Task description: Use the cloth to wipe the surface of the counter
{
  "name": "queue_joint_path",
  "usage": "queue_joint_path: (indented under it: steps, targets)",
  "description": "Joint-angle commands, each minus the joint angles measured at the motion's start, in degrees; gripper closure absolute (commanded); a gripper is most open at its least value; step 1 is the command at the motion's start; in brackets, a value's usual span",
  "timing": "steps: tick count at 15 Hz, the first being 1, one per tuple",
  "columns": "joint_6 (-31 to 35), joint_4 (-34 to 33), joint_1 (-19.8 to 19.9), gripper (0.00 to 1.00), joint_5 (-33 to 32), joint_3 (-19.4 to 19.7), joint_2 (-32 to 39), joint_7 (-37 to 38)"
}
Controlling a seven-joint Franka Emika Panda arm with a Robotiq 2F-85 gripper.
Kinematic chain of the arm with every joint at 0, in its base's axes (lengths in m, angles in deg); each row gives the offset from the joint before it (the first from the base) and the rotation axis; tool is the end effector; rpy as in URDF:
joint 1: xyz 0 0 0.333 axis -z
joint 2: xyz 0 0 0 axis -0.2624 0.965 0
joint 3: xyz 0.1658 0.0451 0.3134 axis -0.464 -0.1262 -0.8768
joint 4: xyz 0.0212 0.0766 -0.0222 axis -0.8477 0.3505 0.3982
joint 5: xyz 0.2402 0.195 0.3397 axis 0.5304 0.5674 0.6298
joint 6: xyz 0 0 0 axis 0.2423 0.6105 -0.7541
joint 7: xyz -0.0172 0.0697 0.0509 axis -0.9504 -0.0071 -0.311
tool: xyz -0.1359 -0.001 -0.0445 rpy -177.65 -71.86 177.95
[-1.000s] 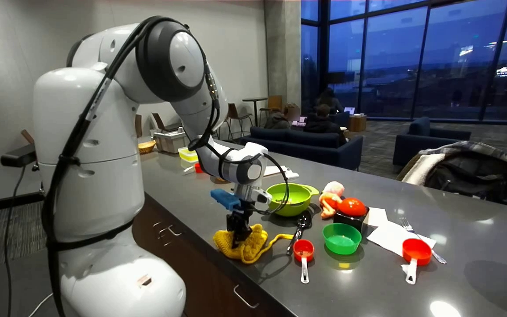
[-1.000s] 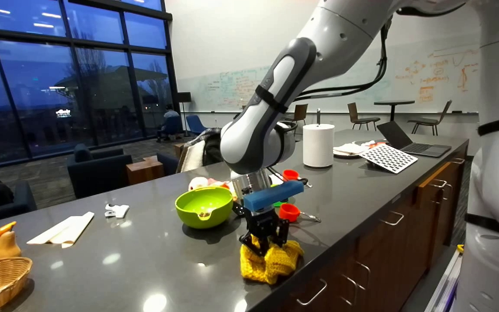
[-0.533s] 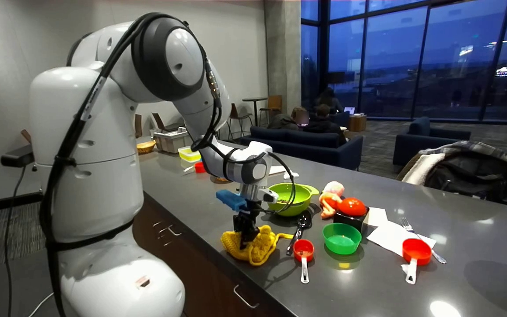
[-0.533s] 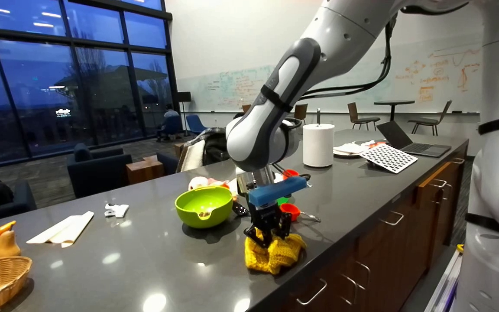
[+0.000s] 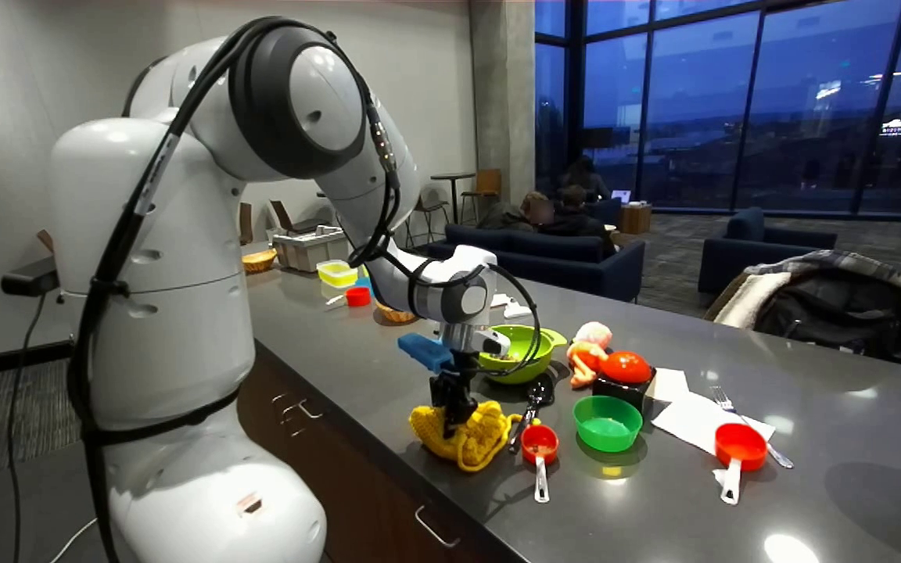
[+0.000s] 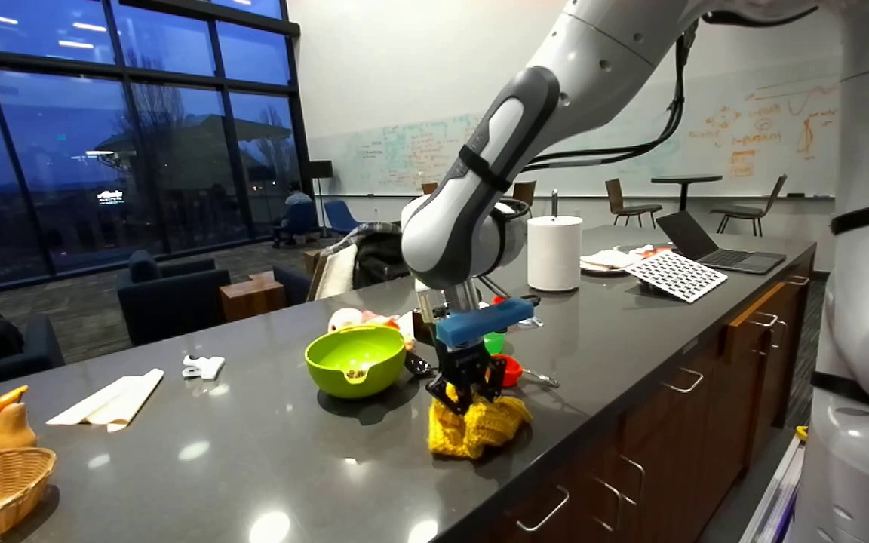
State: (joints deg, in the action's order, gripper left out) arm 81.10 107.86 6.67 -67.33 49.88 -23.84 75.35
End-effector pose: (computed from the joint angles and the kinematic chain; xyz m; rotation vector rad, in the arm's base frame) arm 0.4821 0.1327 0.2137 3.0742 -0.3511 -0.4506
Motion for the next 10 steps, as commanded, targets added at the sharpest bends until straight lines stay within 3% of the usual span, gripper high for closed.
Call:
queue_joint_path:
  steps: [1, 10]
  targets:
    - [-0.5, -1.9, 0.8, 0.95, -1.0, 0.4, 0.4, -1.5]
    - [0.5, -7.1, 2.0, 0.95, 0.2, 1.5, 4.1, -3.9]
